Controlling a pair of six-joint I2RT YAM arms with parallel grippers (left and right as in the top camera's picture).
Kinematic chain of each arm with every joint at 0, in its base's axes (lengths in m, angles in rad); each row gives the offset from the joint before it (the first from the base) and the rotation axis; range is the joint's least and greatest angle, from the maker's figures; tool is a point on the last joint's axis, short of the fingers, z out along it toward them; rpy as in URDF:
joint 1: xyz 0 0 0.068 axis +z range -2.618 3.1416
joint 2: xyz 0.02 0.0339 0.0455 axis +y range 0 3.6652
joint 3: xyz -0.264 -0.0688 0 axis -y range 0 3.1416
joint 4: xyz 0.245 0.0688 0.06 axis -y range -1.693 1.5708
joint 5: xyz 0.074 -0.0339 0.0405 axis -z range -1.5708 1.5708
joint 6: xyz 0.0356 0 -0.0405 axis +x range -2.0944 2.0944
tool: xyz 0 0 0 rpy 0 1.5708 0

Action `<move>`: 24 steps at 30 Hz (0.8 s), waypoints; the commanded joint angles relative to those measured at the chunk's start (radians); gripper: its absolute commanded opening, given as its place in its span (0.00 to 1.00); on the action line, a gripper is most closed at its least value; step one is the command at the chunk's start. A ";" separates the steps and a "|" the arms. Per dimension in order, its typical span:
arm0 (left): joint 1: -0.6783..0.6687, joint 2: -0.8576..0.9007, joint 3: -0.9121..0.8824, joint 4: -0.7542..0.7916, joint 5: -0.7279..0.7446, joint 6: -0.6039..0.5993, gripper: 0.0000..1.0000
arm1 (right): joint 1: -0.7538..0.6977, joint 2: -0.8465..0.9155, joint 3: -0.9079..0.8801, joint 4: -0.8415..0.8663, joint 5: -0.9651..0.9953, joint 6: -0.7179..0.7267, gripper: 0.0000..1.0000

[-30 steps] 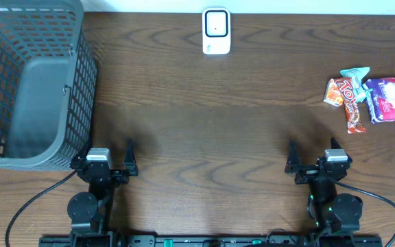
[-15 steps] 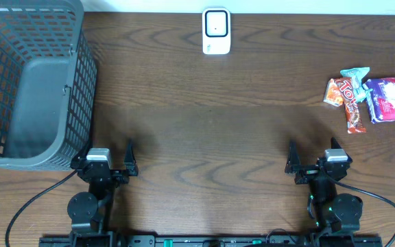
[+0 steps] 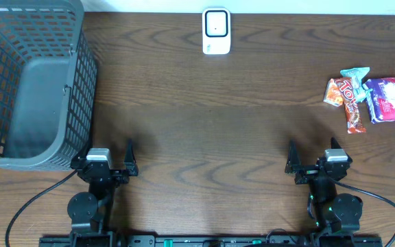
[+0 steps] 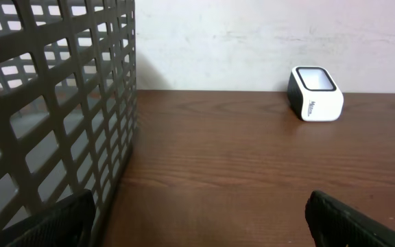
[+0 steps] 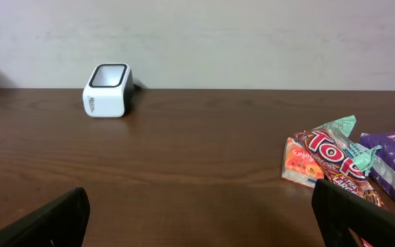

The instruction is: Scan the item barcode

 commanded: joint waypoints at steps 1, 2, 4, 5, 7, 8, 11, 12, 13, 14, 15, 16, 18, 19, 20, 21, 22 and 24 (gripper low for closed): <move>0.006 -0.006 -0.014 -0.040 0.002 -0.009 0.98 | -0.002 -0.006 -0.002 -0.003 0.009 0.014 0.99; 0.006 -0.006 -0.014 -0.040 0.002 -0.009 0.98 | -0.002 -0.006 -0.002 -0.003 0.009 0.014 0.99; 0.006 -0.006 -0.014 -0.040 0.002 -0.009 0.98 | -0.002 -0.007 -0.002 -0.005 0.020 -0.011 0.99; 0.006 -0.006 -0.014 -0.040 0.002 -0.009 0.98 | -0.002 -0.007 -0.002 -0.006 0.020 -0.021 0.99; 0.006 -0.006 -0.014 -0.040 0.002 -0.009 0.98 | -0.002 -0.007 -0.002 -0.004 0.016 -0.019 0.99; 0.006 -0.006 -0.014 -0.040 0.002 -0.009 0.98 | -0.002 -0.007 -0.002 -0.004 0.016 -0.019 0.99; 0.006 -0.006 -0.014 -0.040 0.002 -0.009 0.98 | -0.002 -0.006 -0.002 -0.004 0.016 -0.019 0.99; 0.006 -0.006 -0.014 -0.040 0.002 -0.009 0.98 | -0.002 -0.006 -0.002 -0.004 0.016 -0.019 0.99; 0.006 -0.006 -0.014 -0.040 0.002 -0.009 0.98 | -0.002 -0.006 -0.002 -0.004 0.016 -0.019 0.99; 0.006 -0.006 -0.014 -0.040 0.002 -0.009 0.98 | -0.002 -0.006 -0.002 -0.004 0.016 -0.019 0.99; 0.006 -0.006 -0.014 -0.040 0.002 -0.009 0.98 | -0.002 -0.006 -0.002 -0.004 0.016 -0.019 0.99; 0.006 -0.006 -0.014 -0.040 0.002 -0.009 0.98 | -0.002 -0.006 -0.002 -0.004 0.016 -0.019 0.99; 0.006 -0.006 -0.014 -0.040 0.002 -0.009 0.98 | -0.002 -0.006 -0.002 -0.004 0.016 -0.019 0.99; 0.006 -0.006 -0.014 -0.040 0.002 -0.009 0.98 | -0.002 -0.006 -0.002 -0.004 0.016 -0.019 0.99; 0.006 -0.006 -0.014 -0.040 0.002 -0.009 0.98 | -0.002 -0.006 -0.002 -0.004 0.016 -0.019 0.99; 0.006 -0.006 -0.014 -0.040 0.002 -0.009 0.98 | -0.002 -0.006 -0.002 -0.004 0.016 -0.019 0.99; 0.006 -0.006 -0.014 -0.040 0.002 -0.009 0.98 | -0.002 -0.006 -0.002 -0.004 0.016 -0.019 0.99; 0.006 -0.006 -0.014 -0.040 0.002 -0.009 0.98 | -0.002 -0.006 -0.002 -0.004 0.016 -0.019 0.99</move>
